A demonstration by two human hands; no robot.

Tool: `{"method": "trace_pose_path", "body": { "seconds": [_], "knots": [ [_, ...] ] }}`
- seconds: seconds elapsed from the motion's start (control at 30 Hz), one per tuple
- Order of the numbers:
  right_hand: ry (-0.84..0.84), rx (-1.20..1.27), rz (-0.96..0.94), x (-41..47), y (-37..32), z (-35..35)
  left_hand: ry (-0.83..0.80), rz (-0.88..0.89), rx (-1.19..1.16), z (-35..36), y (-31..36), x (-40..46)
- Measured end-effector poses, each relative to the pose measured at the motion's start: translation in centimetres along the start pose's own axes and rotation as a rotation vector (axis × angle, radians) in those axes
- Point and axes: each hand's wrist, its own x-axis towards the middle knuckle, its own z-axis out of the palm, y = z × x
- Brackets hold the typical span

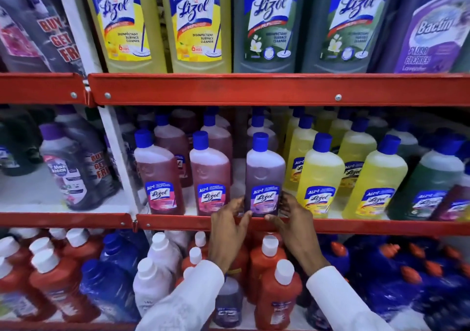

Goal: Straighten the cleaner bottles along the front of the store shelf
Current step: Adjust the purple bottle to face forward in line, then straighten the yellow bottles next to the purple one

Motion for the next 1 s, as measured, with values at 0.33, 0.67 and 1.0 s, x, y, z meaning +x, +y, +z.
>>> {"method": "trace_pose_path", "body": {
  "seconds": [0.33, 0.67, 1.0],
  "knots": [
    [-0.020, -0.047, -0.059, 0.3, 0.9, -0.8, 0.027, -0.052, 0.023, 0.9, 0.3, 0.3],
    [0.398, -0.030, -0.016, -2.2, 2.8, -7.7, 0.094, 0.084, 0.029, 6.0, 6.1, -2.8],
    [0.025, -0.151, -0.018, 0.7, 5.4, -10.4, -0.067, -0.020, 0.024, 10.5, 7.3, -0.6]
  ]
}}
